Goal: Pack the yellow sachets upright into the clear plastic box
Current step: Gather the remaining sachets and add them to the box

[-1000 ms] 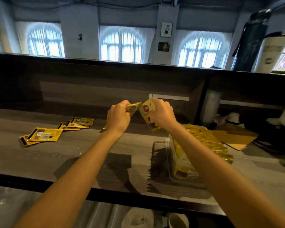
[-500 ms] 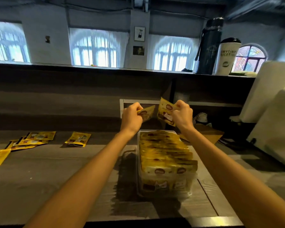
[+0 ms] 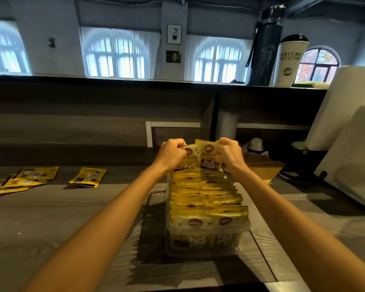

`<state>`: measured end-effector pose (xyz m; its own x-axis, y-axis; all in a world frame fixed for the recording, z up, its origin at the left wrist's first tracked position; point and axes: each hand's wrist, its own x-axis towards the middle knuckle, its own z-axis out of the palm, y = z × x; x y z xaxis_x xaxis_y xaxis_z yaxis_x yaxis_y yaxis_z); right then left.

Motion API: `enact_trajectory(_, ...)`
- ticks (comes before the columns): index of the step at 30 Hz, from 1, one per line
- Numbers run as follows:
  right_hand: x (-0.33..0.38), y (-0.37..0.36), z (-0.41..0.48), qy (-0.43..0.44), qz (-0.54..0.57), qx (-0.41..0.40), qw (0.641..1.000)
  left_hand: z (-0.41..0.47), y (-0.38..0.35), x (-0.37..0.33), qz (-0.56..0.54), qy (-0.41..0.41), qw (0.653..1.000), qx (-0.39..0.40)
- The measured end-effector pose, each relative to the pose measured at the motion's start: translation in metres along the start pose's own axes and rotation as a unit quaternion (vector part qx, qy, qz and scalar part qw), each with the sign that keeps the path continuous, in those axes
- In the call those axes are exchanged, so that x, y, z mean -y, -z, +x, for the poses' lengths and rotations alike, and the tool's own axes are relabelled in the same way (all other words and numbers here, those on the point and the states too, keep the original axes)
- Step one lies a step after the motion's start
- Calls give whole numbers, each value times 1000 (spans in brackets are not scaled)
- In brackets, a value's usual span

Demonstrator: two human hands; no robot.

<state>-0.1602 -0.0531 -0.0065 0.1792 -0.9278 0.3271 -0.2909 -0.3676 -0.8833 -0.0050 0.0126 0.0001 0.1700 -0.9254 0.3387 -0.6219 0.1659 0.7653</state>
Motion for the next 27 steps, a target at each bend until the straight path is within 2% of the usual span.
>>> enact_trajectory(6, -10, -1, -2, -13, -41, 68, 997, 3, -6, 18, 34, 36, 997, 51)
enact_trajectory(9, -12, -1, -4, 1, -97, 93, 991, 1, -10, 29, 97, 49, 990, 90)
enact_trajectory(11, -16, 0, -4, 2, -145, 118, 982, 1, -13, 37, 126, 60, 987, 74)
enact_trajectory(14, -16, 2, -9, -26, -158, 157, 975, 0, -15, 39, 182, 61, 980, 49)
enact_trajectory(18, -11, 2, -10, -39, -183, 194, 963, -3, -13, 32, 245, 53, 965, 70)
enact_trajectory(24, -5, 1, -14, -35, -222, 185, 957, -11, -9, 26, 171, 41, 980, 92)
enact_trajectory(27, -2, 2, -15, -32, -228, 182, 956, -17, -8, 21, 167, 31, 981, 97)
